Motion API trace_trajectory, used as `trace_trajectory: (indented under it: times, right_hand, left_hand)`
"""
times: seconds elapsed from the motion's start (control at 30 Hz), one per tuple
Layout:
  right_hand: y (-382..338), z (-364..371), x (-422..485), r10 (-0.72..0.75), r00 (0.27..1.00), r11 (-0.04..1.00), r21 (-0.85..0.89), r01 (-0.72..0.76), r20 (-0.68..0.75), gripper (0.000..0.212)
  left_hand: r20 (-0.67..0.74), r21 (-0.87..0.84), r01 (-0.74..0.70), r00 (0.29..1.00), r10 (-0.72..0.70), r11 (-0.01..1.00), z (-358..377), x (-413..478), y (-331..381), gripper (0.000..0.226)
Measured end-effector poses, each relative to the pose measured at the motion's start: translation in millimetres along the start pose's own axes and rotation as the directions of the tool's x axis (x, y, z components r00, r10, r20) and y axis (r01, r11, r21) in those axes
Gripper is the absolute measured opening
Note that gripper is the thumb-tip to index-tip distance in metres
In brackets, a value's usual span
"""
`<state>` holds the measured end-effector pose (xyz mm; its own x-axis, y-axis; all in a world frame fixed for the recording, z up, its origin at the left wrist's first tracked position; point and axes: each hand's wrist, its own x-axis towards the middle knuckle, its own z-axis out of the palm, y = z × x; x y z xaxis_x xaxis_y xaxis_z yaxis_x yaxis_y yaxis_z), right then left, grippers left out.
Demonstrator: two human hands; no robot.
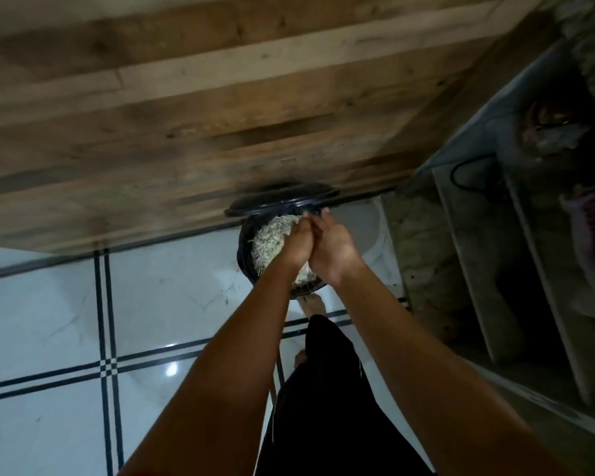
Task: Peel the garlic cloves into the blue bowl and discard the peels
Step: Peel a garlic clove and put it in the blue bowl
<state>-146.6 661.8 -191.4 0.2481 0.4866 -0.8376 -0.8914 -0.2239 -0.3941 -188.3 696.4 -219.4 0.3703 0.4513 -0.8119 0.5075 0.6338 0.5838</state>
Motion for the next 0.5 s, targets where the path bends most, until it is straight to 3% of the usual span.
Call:
trace_trajectory:
  times: [0.13, 0.3, 0.4, 0.5]
  right_hand:
    - [-14, -13, -52, -0.162, 0.987, 0.984, 0.077, 0.163, -0.017, 0.042]
    - [-50, -61, -152, -0.361, 0.906, 0.883, 0.232, 0.409, -0.221, 0.034]
    - [-73, -103, -221, -0.464, 0.805, 0.767, 0.288, 0.574, -0.369, 0.021]
    - [-85, -159, -290, -0.540, 0.672, 0.617, 0.305, 0.726, -0.507, 0.008]
  left_hand:
    - [-0.038, -0.063, -0.075, 0.997, 0.073, 0.995, 7, -70, 34, 0.046]
    - [-0.009, -0.228, -0.196, 0.980, 0.199, 0.954, 53, -141, 54, 0.031]
    - [0.122, -0.224, -0.258, 0.949, 0.290, 0.940, 110, -190, 64, 0.016]
    - [0.339, -0.157, -0.297, 0.879, 0.334, 0.942, 181, -236, 61, 0.014]
